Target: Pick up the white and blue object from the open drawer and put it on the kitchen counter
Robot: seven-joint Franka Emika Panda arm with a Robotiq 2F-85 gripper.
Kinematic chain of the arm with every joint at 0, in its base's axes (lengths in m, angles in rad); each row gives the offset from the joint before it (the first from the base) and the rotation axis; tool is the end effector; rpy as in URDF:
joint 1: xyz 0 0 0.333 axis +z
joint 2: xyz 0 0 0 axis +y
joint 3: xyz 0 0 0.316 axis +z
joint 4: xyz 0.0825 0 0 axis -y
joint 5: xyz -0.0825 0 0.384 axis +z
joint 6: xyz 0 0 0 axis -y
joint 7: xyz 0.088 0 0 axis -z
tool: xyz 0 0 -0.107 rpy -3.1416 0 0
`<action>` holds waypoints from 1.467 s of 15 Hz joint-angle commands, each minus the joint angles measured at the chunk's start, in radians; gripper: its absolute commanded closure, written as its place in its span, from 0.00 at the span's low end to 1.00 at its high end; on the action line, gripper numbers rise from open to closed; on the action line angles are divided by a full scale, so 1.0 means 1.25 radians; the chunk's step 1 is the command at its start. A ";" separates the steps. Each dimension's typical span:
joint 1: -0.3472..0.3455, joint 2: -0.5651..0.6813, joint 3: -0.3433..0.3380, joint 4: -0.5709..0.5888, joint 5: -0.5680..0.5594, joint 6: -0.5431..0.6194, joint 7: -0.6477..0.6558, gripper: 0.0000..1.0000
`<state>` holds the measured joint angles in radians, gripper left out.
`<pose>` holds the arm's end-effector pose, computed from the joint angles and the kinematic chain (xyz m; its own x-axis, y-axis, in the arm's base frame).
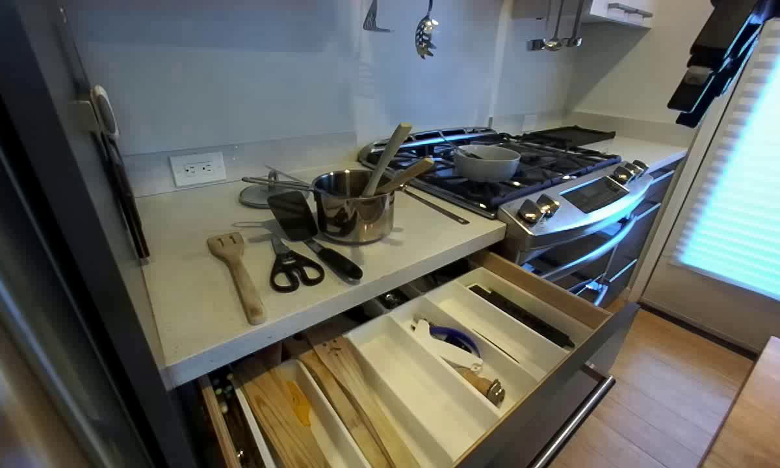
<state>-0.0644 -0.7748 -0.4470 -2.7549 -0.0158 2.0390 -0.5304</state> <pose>0.2868 -0.1492 0.4169 0.9807 0.1207 0.1540 0.1562 -0.9570 -0.2446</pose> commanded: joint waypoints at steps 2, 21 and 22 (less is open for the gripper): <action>-0.015 0.006 0.015 -0.001 0.013 -0.001 -0.010 0.00; 0.162 0.466 0.267 -0.016 0.042 0.436 0.042 0.00; 0.155 0.530 0.292 -0.017 0.021 0.505 0.082 0.00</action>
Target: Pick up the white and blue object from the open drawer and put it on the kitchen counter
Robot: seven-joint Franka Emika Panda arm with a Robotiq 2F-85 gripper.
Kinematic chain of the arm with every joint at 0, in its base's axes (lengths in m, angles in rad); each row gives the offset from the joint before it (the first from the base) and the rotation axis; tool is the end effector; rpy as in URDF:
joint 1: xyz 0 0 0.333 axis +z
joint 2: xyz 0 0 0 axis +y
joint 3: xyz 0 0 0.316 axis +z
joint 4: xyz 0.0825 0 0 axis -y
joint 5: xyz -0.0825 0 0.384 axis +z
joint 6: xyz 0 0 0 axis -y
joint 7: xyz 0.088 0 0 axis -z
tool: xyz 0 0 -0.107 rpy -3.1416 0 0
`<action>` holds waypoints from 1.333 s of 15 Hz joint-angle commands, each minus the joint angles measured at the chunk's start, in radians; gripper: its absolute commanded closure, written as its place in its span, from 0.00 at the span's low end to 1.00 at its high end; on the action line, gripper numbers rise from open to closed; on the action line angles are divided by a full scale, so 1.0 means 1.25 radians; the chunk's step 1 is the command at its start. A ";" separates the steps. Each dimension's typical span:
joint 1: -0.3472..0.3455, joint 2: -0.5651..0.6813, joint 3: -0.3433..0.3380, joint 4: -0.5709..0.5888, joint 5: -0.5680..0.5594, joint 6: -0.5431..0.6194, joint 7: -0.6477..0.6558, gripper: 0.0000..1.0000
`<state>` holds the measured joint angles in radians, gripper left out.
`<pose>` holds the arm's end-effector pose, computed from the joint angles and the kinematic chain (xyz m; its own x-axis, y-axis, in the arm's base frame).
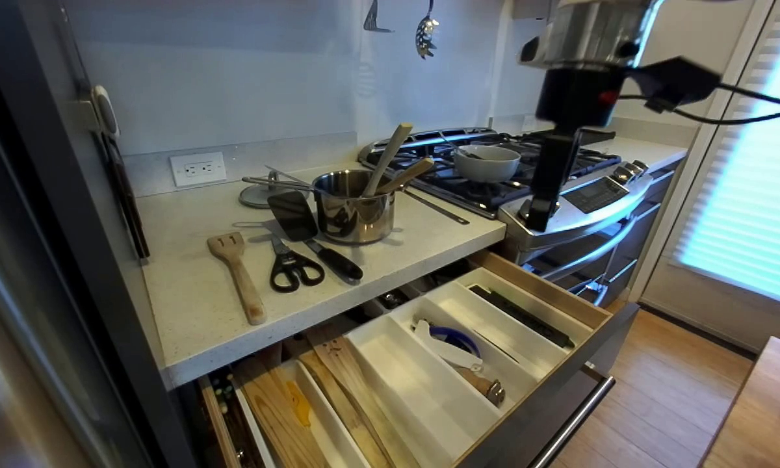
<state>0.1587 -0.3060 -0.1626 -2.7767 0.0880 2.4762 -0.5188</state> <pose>0.3753 0.0026 0.3018 0.8990 0.4352 0.0479 0.4379 -0.8944 -0.0911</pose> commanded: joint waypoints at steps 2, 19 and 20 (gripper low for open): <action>-0.024 0.103 0.066 -0.001 -0.033 0.114 0.053 0.00; -0.006 0.411 0.055 0.045 -0.435 0.392 0.573 0.20; 0.000 0.429 0.043 0.051 -0.442 0.399 0.602 0.18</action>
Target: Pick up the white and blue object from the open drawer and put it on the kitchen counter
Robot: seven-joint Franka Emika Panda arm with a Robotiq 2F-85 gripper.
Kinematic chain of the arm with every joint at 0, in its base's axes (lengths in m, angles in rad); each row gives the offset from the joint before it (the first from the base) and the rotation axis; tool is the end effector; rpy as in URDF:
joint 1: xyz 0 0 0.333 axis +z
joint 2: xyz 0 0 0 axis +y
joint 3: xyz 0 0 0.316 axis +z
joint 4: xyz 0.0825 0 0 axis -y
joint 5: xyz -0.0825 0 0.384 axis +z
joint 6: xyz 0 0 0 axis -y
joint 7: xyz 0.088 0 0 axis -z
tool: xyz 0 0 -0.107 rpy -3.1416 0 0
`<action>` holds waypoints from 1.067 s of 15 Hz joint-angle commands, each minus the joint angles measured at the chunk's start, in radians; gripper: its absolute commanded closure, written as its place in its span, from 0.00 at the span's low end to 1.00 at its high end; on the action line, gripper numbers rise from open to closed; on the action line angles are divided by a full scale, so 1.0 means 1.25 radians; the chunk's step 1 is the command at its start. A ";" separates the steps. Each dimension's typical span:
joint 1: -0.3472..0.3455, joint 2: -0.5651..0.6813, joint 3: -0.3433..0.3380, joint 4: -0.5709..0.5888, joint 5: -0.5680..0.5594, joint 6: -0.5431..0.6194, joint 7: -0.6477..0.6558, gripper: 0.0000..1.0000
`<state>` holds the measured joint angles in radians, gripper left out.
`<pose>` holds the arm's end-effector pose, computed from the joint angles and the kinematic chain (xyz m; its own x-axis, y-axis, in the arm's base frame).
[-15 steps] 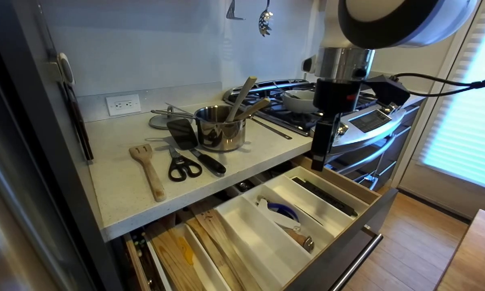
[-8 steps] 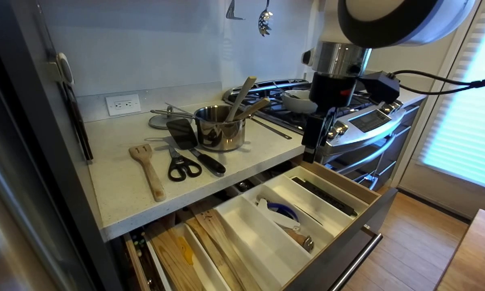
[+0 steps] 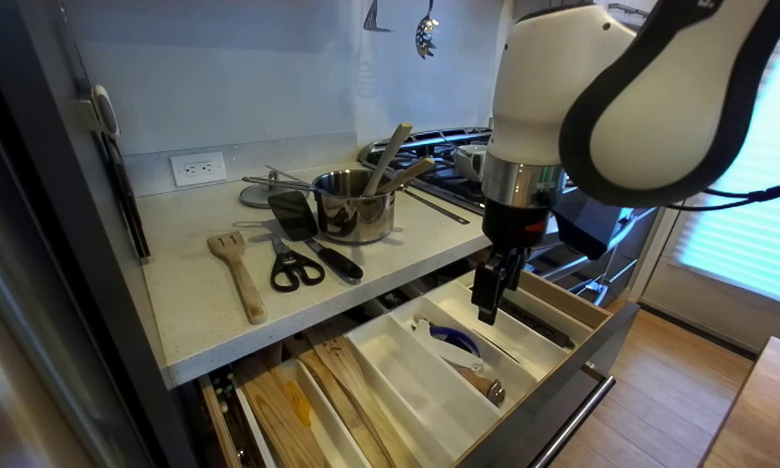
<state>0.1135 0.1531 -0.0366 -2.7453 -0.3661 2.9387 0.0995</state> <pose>0.3875 0.0523 0.1754 0.9434 0.3302 0.0318 0.3264 -0.9411 0.0887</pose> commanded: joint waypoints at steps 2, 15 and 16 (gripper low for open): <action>0.062 0.104 -0.108 0.050 -0.122 0.038 0.183 0.37; 0.175 0.440 -0.143 0.292 0.018 0.049 0.254 0.50; 0.179 0.451 -0.144 0.308 0.047 0.046 0.238 0.48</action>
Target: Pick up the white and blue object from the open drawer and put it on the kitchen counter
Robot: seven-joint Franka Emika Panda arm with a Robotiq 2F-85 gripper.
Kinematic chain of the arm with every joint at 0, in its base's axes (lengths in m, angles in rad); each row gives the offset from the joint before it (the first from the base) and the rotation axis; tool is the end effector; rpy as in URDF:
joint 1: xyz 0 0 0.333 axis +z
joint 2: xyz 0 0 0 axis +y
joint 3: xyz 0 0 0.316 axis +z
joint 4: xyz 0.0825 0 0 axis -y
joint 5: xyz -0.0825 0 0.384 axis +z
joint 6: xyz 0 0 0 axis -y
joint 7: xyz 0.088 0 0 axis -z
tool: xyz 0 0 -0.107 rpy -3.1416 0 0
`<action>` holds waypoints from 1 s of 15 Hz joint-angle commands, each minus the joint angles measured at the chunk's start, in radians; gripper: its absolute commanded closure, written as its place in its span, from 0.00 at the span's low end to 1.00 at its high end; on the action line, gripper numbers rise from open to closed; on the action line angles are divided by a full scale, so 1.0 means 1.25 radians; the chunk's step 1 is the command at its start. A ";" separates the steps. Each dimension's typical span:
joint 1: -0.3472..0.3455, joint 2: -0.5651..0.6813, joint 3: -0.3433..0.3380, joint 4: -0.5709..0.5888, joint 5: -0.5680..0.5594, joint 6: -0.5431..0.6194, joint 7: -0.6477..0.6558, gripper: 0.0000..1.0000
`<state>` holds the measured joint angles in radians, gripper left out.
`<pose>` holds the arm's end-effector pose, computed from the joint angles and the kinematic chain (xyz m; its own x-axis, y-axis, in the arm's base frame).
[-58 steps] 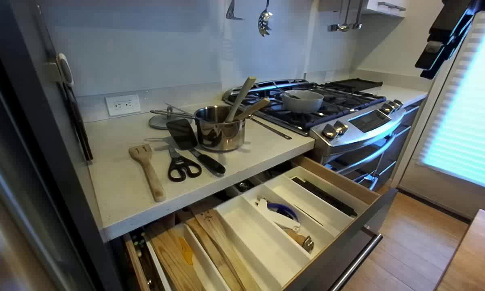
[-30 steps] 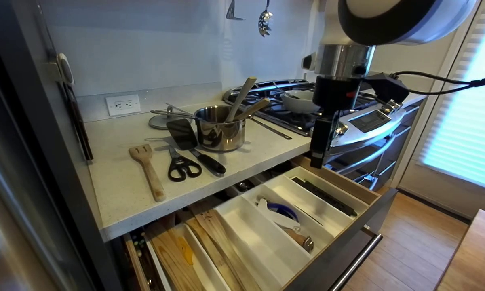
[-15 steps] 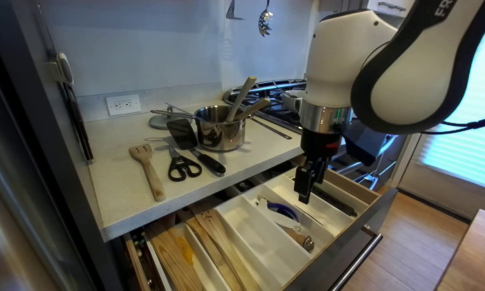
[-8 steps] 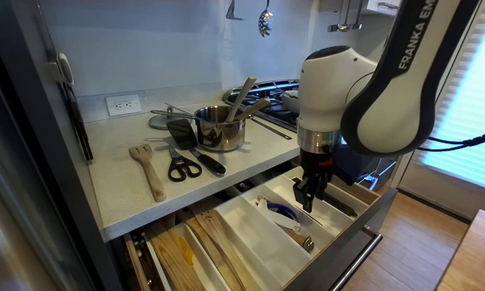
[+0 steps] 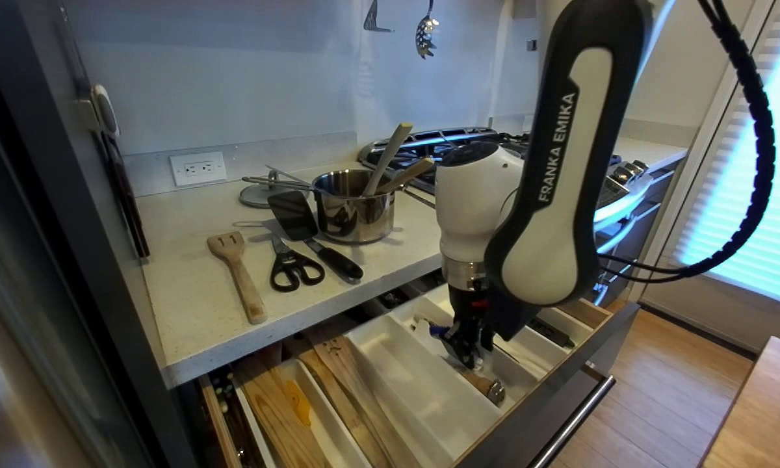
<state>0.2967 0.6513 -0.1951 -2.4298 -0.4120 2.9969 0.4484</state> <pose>0.4345 0.0563 0.0442 0.9941 0.0934 -0.0555 0.1019 -0.9789 0.1769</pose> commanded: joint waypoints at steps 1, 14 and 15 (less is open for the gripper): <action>0.038 0.059 -0.021 0.069 0.108 -0.004 -0.054 0.49; 0.035 0.023 -0.035 0.065 0.200 0.010 -0.134 1.00; 0.007 -0.028 -0.015 0.033 0.200 0.014 -0.163 0.99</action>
<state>0.3563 0.7347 -0.2602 -2.3054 -0.1917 2.9963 0.3336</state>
